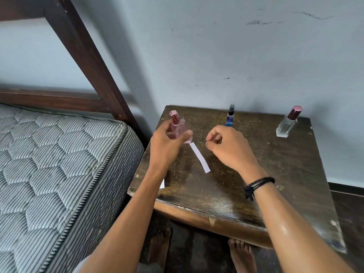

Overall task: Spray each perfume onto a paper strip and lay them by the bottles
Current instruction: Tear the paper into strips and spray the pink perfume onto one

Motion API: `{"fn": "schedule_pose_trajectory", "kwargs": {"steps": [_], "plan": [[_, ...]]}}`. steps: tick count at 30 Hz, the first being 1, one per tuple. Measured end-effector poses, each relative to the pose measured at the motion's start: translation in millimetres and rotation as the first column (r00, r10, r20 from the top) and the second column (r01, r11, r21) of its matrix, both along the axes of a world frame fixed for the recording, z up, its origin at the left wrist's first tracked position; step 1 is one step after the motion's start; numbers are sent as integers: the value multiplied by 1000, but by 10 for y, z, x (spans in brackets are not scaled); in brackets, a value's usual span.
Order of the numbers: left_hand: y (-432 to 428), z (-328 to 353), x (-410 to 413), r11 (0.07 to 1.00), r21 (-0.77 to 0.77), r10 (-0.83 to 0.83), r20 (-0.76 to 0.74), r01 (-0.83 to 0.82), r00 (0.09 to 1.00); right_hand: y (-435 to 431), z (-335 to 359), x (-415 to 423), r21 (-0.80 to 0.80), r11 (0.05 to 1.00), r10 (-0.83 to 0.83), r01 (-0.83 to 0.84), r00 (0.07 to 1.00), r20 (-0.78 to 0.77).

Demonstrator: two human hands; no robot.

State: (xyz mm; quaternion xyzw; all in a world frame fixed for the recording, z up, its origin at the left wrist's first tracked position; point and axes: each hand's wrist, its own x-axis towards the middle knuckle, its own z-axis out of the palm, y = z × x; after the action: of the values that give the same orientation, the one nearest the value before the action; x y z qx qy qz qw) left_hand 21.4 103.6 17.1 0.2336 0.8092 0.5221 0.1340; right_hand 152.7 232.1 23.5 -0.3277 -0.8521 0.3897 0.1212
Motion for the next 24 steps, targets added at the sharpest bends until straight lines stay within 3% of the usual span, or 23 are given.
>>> {"fn": "schedule_pose_trajectory", "kwargs": {"steps": [6, 16, 24], "plan": [[-97, 49, 117, 997, -10, -78, -24, 78, 997, -17, -2, -22, -92, 996, -12, 1, 993, -114], [-92, 160, 85, 968, 208, -184, 202, 141, 962, -103, 117, -42, -364, 916, 46, -168, 946, -321], [-139, 194, 88, 935, 312, -275, 329, 171, 903, -172, 41, -85, -313, 933, 58, -179, 931, -360]]}}
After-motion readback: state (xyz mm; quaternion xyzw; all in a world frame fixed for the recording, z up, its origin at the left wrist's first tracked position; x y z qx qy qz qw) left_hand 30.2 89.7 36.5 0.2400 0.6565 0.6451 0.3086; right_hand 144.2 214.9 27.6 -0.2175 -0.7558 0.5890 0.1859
